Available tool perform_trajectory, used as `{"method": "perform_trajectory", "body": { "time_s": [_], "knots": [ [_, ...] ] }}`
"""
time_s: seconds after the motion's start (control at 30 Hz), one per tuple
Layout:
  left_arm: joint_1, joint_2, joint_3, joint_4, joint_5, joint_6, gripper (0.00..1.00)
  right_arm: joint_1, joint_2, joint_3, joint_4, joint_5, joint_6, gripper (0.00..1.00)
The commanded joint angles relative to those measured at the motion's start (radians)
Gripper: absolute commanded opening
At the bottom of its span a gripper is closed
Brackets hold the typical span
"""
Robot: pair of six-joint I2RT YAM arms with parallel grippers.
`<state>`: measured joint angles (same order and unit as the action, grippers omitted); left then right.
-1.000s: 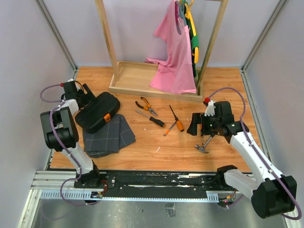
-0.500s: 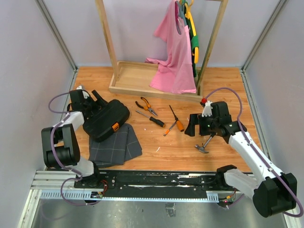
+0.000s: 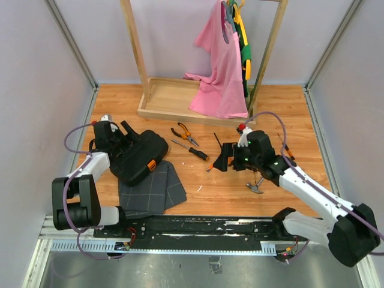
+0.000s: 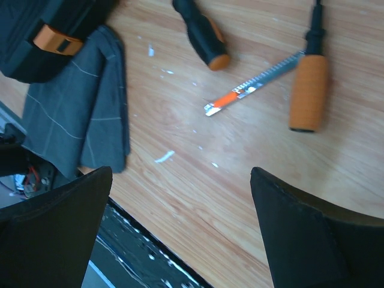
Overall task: Sort the tools into containers
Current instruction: Move the storage box to the center of the board.
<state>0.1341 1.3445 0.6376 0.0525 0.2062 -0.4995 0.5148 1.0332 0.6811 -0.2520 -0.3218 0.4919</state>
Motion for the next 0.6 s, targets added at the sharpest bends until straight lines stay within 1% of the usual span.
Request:
{"method": "perform_trajectory", "body": {
  "time_s": [0.0,0.1,0.2,0.4,0.57],
  "knots": [
    [-0.001,-0.030,-0.040,-0.047,-0.036,0.007,0.91,0.122,0.091,0.014,0.245,0.094,0.188,0.99],
    [-0.002,-0.050,-0.040,-0.054,-0.058,0.009,0.91,0.212,0.185,0.056,0.334,0.170,0.246,0.96],
    [-0.002,-0.068,-0.047,-0.050,-0.077,0.004,0.91,0.274,0.286,0.100,0.446,0.224,0.294,0.94],
    [-0.002,-0.084,-0.071,-0.023,-0.062,0.000,0.91,0.334,0.539,0.213,0.639,0.186,0.393,0.89],
    [-0.002,-0.086,-0.091,0.001,-0.042,0.002,0.91,0.364,0.738,0.356,0.692,0.137,0.425,0.85]
  ]
}}
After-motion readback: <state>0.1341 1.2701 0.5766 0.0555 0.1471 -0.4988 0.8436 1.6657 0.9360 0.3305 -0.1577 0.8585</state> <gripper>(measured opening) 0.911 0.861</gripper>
